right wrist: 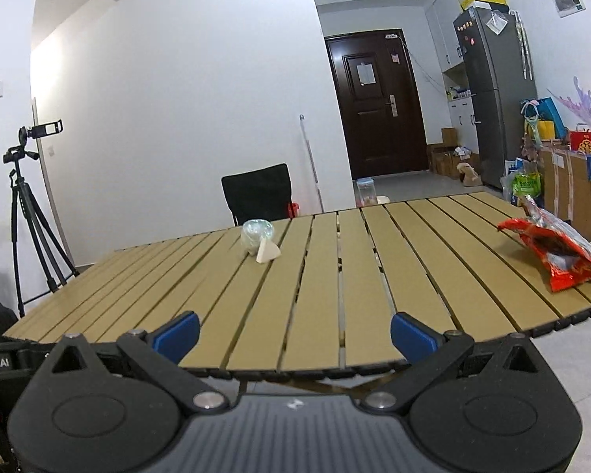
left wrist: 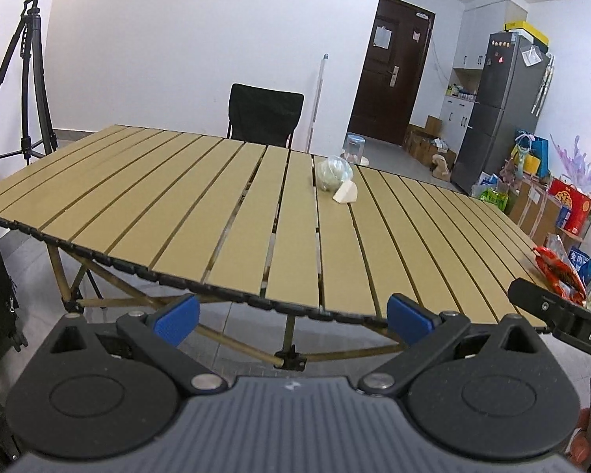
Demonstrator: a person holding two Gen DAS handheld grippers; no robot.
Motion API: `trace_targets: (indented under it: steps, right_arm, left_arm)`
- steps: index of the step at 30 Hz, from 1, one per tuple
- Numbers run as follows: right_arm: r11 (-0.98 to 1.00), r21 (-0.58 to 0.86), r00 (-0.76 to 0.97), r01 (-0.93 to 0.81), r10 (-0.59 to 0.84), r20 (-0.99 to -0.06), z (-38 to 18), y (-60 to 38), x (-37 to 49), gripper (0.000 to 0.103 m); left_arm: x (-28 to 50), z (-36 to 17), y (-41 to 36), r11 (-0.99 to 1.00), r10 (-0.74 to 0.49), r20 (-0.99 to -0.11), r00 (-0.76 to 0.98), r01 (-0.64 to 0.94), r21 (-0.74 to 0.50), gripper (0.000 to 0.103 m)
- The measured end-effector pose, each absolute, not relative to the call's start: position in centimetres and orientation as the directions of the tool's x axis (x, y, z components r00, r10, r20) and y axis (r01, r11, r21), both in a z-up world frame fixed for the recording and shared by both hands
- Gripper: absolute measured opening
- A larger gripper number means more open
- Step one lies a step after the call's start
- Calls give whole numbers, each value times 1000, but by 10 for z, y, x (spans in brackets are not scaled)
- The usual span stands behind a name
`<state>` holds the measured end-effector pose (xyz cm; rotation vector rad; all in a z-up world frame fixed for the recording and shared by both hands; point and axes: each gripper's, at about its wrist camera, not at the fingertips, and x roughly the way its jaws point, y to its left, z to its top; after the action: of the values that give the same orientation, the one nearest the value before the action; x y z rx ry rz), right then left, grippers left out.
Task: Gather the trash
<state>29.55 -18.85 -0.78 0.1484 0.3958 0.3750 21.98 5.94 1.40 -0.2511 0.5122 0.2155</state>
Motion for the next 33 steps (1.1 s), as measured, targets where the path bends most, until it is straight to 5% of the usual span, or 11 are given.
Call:
trace_targets:
  steps: [33]
  right_arm:
    - [944, 190, 896, -271, 319, -308, -7, -178, 412, 103]
  left_arm:
    - [358, 23, 48, 955, 131, -513, 848, -248, -166, 103]
